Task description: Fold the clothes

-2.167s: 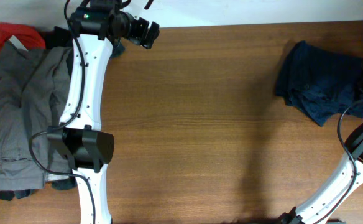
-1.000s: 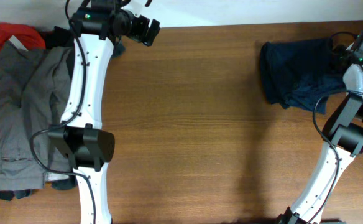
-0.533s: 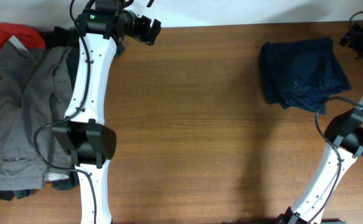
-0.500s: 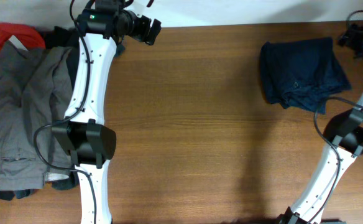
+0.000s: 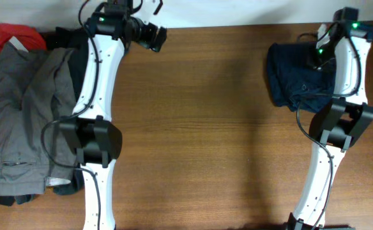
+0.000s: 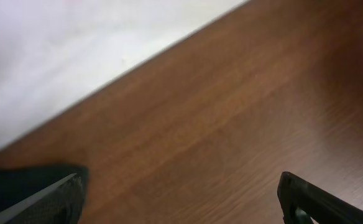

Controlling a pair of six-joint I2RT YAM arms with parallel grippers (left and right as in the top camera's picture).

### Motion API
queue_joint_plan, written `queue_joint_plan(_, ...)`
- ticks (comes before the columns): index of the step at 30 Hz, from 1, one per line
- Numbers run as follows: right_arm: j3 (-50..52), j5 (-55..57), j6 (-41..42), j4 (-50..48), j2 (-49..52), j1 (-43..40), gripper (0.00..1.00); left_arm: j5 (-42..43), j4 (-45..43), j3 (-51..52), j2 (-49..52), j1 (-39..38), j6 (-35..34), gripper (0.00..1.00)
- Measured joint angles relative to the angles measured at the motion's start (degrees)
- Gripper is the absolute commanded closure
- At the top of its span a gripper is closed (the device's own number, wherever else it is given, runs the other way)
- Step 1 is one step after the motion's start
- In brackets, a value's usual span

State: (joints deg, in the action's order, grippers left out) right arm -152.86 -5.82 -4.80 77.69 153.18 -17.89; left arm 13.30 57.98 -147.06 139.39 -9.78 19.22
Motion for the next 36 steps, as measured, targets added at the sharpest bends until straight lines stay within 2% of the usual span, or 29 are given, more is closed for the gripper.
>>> queue_joint_plan(11, 11.9, 3.1, -0.3, -10.4, -1.0, -0.8, 0.64, 0.0, 0.3, 0.2, 1.1, 0.0, 0.0, 0.01)
queue_joint_plan(19, 20.4, 3.5, 0.5, -24.2, -4.2, -0.9, 0.63, 0.0, 0.3, 0.2, 1.1, 0.0, 0.0, 0.01)
queue_joint_plan(36, 23.7, 4.3, 6.3, -35.4, -4.5, -1.9, 0.68, 0.0, -0.2, 0.2, 1.1, -0.2, 0.0, 0.01)
